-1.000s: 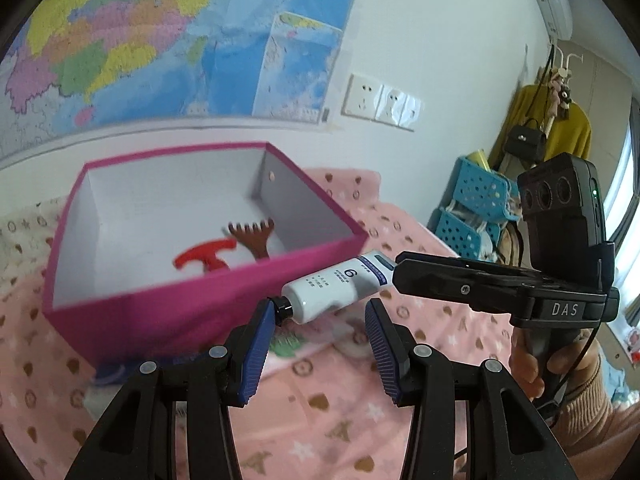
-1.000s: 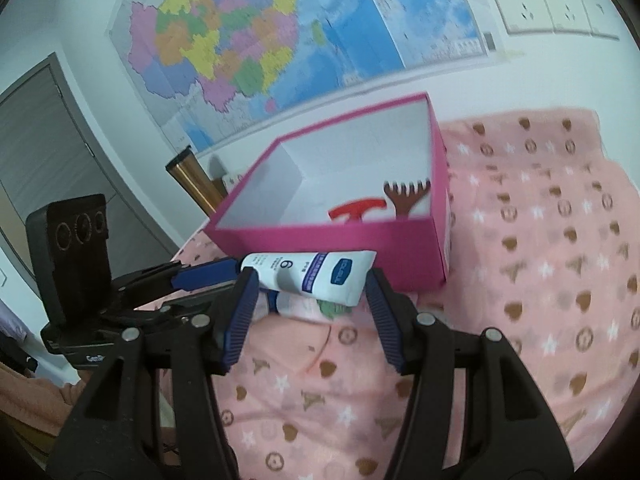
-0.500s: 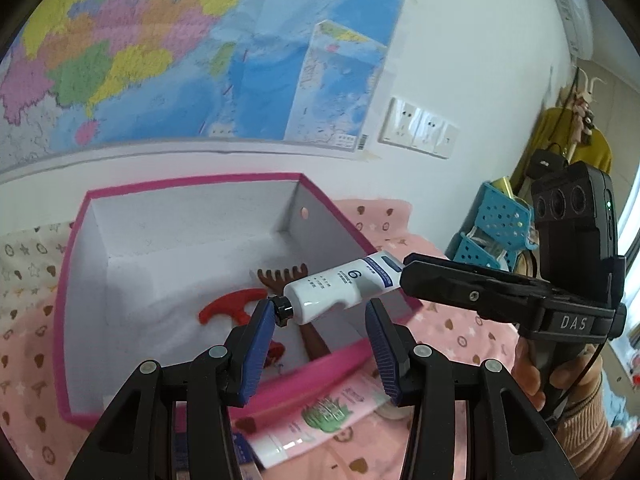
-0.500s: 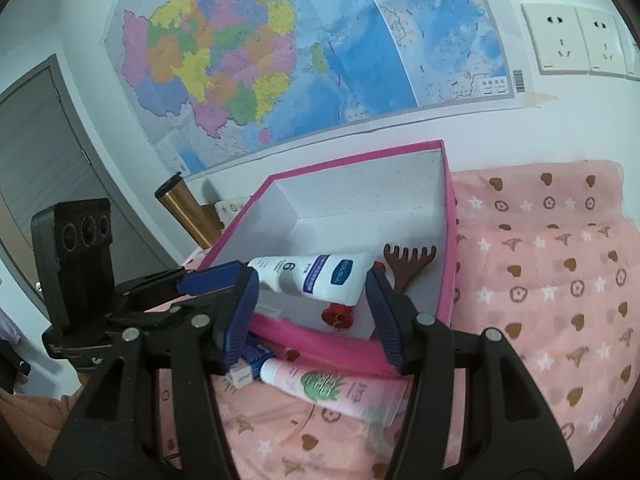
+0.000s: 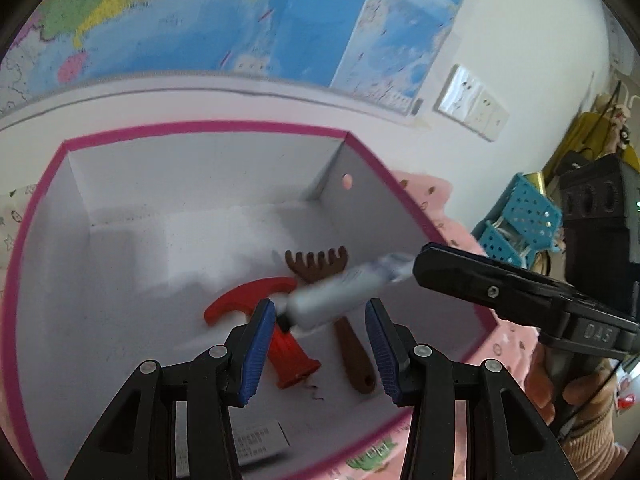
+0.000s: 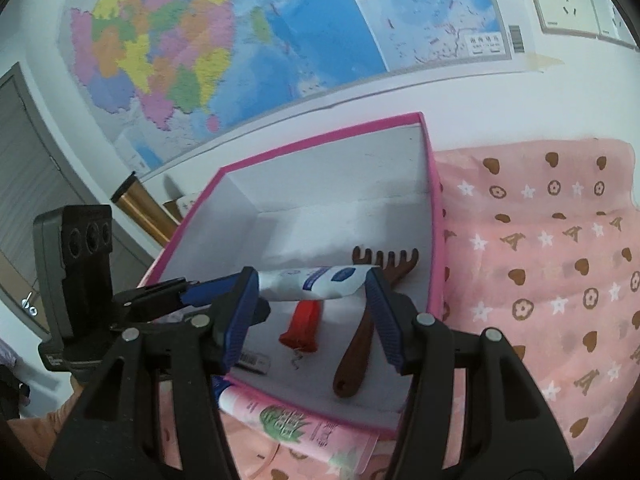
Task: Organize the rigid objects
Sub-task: 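Carry the white tube into the magenta box and open the right gripper, then move the right gripper back to the roll of white tape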
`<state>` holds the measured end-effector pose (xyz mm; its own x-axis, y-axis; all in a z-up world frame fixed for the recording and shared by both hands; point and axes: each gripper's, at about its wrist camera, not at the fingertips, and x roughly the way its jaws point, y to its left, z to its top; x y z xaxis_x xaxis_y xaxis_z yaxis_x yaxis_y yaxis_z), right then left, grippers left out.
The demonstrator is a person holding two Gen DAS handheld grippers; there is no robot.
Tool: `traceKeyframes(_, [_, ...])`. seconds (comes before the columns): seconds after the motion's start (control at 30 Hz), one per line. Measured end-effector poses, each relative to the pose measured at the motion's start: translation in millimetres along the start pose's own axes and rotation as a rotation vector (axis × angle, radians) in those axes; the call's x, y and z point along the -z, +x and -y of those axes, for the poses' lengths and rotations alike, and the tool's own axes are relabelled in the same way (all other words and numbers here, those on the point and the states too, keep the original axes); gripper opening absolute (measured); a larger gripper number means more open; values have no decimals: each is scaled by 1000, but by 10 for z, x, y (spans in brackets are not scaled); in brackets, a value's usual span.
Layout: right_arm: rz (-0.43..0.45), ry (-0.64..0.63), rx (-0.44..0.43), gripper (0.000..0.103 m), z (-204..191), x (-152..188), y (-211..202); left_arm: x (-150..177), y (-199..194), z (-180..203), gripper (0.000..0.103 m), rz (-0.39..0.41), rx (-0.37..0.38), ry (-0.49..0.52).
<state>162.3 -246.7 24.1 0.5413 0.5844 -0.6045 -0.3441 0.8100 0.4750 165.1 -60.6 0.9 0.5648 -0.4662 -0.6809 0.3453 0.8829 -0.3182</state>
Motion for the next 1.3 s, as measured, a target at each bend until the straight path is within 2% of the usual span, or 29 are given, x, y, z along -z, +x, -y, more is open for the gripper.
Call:
traceKeyframes(0.07, [11,-5,28,58,-3,-7,7,1,10,-29,47,2,-4,-11])
traceKeyframes(0.2, [60,-22,11,58,-55,14,-154,43,-74,-45,47,26,-3,-15])
traceKeyframes(0.37, [81,-43,-15,58,-125,90,-377,147,-278,64,49,73,-19,24])
traceKeyframes(0.73, [94,-71,-44,58,-180,467,-806,458,-708,459,52,154,19,138])
traceKeyframes(0.87, [77,-54,-39,58,-132,634,-869,608,-758,550,53,149,50,145])
traceKeyframes(1.3, [-36,28,15,58,117,1186,-742,1044,-688,637,53,86,55,129])
